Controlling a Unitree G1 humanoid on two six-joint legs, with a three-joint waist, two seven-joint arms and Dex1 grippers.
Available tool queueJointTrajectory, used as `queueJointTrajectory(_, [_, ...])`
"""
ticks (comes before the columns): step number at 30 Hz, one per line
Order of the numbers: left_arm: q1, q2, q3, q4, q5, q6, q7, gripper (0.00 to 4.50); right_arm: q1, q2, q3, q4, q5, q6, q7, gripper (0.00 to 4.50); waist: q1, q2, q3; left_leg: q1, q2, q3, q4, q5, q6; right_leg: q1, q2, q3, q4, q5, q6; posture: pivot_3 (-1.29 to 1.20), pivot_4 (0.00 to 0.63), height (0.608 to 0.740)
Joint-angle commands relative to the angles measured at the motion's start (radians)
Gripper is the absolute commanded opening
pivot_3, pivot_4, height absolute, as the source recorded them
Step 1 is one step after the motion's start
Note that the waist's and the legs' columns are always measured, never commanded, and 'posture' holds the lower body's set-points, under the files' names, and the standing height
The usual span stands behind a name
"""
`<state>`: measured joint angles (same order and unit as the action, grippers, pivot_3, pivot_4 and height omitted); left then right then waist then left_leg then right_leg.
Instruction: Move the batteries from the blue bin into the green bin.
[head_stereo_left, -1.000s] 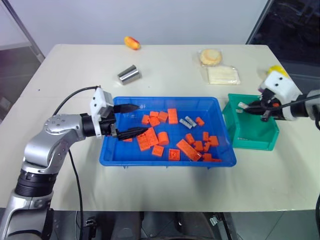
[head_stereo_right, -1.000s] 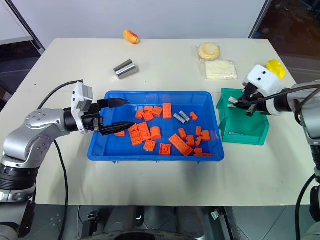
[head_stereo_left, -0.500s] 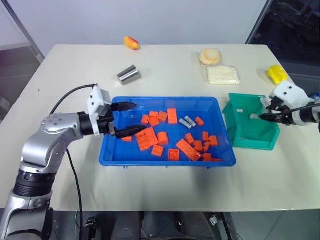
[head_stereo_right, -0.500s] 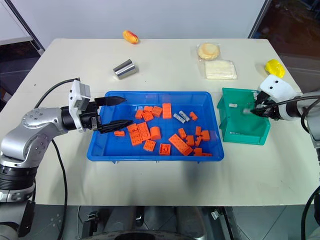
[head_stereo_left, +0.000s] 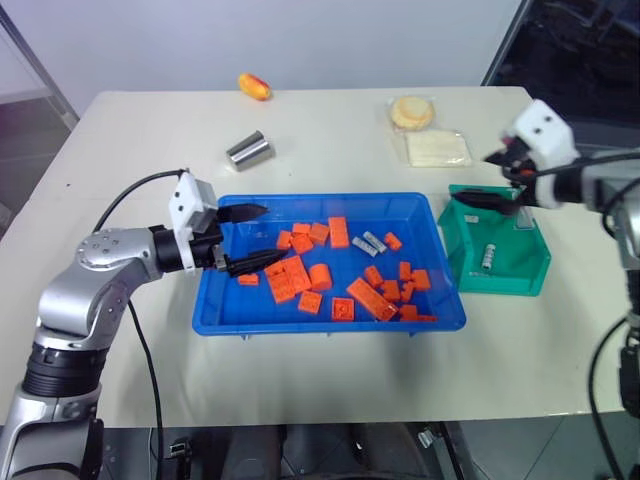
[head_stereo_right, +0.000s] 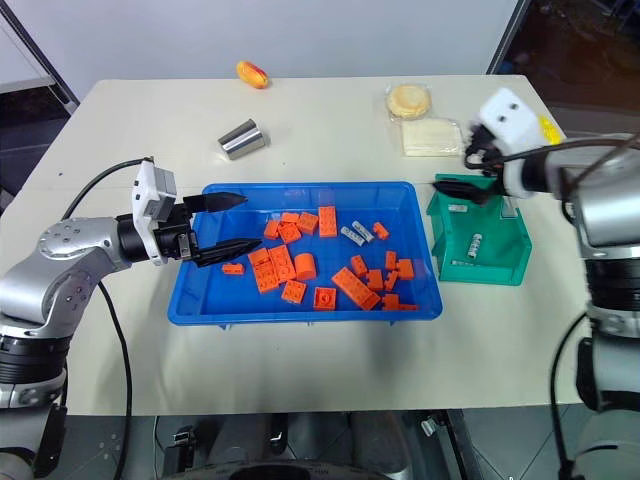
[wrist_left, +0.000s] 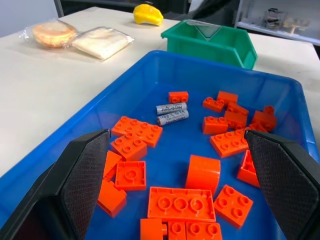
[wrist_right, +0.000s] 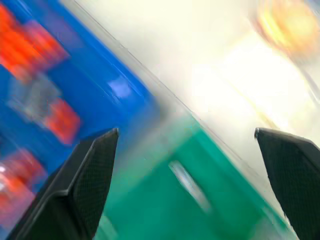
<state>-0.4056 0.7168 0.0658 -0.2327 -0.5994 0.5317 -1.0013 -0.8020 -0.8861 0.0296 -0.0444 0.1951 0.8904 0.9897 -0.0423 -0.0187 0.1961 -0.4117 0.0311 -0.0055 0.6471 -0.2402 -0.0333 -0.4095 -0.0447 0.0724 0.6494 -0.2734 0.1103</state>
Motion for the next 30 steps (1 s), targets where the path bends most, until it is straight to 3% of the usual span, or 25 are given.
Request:
queueJointTrajectory(1, [0.010, 0.019, 0.033, -0.043, -0.015, 0.001, -0.003, 4.50, 0.004, 0.041, 0.014, -0.080, 0.041, 0.060, -0.029, 4.48, 0.004, 0.000, 0.000, 0.000, 0.000, 0.000, 0.000, 0.000, 0.000, 0.000, 0.000, 0.000, 0.000, 0.000, 0.000, 0.00, 0.150, 0.740])
queueJointTrajectory(8, [0.058, 0.034, 0.058, -0.092, -0.030, 0.016, 0.016, 4.50, 0.103, 0.182, 0.079, -0.171, 0.094, 0.121, -0.093, 4.48, 0.006, -0.001, 0.000, -0.001, -0.001, 0.000, 0.001, 0.000, 0.000, 0.000, -0.001, 0.000, 0.000, 0.000, 0.000, 0.00, 0.150, 0.740])
queueJointTrajectory(15, [0.083, 0.029, 0.073, -0.120, -0.038, 0.025, 0.044, 4.50, 0.105, 0.271, 0.152, -0.125, 0.091, 0.097, -0.144, 4.48, 0.001, -0.001, 0.000, -0.001, -0.001, 0.000, 0.001, 0.000, 0.000, 0.000, -0.001, 0.000, 0.000, 0.000, 0.000, 0.00, 0.150, 0.740])
queueJointTrajectory(30, [0.086, 0.045, 0.087, -0.155, -0.058, 0.042, 0.060, 4.50, 0.056, 0.309, 0.282, 0.084, 0.011, -0.033, -0.129, 4.48, 0.000, -0.001, 0.000, -0.001, -0.001, 0.000, 0.001, 0.000, 0.000, 0.000, -0.001, 0.000, 0.000, 0.000, 0.000, 0.00, 0.150, 0.740])
